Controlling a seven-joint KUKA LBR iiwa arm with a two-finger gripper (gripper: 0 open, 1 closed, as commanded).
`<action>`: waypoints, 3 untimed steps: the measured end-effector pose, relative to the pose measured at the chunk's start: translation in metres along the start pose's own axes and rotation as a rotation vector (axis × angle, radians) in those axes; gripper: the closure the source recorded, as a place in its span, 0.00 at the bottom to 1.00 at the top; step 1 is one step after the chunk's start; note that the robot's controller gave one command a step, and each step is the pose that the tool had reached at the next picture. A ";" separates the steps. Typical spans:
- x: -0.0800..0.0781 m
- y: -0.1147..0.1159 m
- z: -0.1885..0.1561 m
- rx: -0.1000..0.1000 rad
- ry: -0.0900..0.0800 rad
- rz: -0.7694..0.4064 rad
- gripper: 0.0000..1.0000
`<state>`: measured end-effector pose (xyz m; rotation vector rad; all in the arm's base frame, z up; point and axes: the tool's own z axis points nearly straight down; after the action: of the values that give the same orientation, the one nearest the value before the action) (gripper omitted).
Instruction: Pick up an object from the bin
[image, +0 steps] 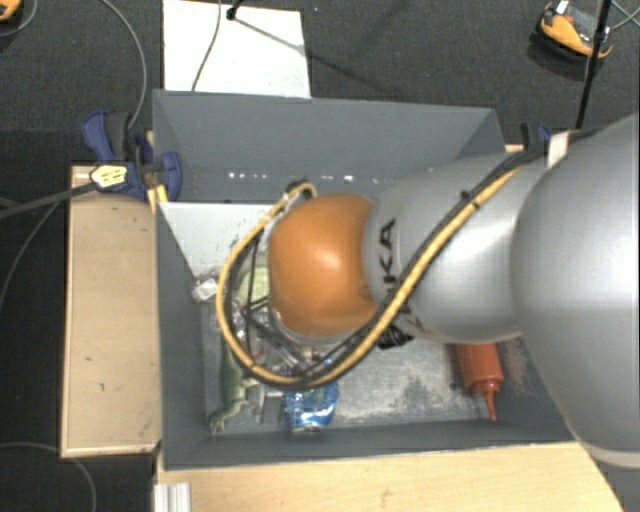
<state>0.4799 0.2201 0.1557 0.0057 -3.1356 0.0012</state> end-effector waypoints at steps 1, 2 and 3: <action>-0.002 -0.001 -0.005 -0.002 -0.007 0.006 0.00; -0.033 -0.032 0.024 -0.003 -0.006 -0.008 0.00; -0.028 -0.059 0.026 0.000 -0.006 -0.129 0.00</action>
Offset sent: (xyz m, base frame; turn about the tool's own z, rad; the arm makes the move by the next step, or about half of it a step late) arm 0.0423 -0.0439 -0.0350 -0.0078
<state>0.5085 0.1616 0.1291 0.2075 -3.1345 0.0000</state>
